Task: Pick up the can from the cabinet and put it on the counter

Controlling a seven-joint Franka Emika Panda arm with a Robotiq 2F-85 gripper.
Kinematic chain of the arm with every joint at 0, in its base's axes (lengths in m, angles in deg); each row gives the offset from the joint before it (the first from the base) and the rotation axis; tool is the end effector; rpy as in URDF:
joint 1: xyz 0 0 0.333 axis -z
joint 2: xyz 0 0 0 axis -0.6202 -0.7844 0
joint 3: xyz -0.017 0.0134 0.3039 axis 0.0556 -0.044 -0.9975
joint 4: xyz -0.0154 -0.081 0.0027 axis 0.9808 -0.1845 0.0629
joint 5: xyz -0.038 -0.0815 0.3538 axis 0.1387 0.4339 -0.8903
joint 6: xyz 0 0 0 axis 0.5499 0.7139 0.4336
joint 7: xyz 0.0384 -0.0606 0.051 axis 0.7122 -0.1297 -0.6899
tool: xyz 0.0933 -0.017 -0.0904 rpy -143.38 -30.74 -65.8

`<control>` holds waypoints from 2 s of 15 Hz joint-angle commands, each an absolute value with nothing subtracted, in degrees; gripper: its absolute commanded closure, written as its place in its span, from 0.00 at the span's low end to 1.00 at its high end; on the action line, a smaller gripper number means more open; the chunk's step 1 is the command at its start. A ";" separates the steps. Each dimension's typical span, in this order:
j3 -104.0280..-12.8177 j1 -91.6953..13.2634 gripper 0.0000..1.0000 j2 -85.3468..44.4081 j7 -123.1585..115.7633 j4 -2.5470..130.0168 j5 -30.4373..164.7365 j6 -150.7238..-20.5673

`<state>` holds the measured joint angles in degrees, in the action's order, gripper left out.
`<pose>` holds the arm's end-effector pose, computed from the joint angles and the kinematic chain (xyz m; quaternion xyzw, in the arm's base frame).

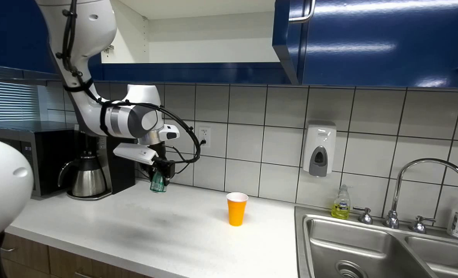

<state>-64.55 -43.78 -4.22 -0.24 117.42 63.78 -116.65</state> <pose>0.4713 0.0626 0.2926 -0.9859 0.0073 -0.1656 0.0244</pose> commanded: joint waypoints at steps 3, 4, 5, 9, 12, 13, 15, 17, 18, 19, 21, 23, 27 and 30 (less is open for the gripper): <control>-65.15 -43.16 0.37 -4.20 -0.53 117.40 63.55 -116.67; -65.15 -43.16 0.37 -4.20 -0.53 117.40 63.54 -116.69; -65.15 -43.16 0.37 -4.20 -0.53 117.40 63.54 -116.70; -65.15 -43.16 0.37 -4.20 -0.54 117.40 63.54 -116.74; -65.15 -43.16 0.37 -4.20 -0.54 117.40 63.54 -116.75; -65.11 -43.12 0.62 -4.40 -0.41 117.40 63.78 -117.10; -65.07 -43.11 0.62 -5.34 -0.48 117.21 63.70 -117.77; -64.97 -43.13 0.62 -6.50 -0.11 116.91 64.17 -118.53; -64.89 -43.16 0.62 -7.21 0.03 116.73 64.46 -119.02; -64.83 -43.22 0.62 -7.86 0.09 116.61 64.54 -119.61; -64.74 -43.38 0.62 -9.33 0.18 116.34 64.59 -121.30; -65.14 -43.41 0.62 -10.89 -0.65 115.84 63.11 -122.60; -65.25 -43.55 0.62 -14.60 -0.72 114.26 62.81 -125.33; -65.22 -43.61 0.62 -17.77 -0.61 112.60 62.59 -127.36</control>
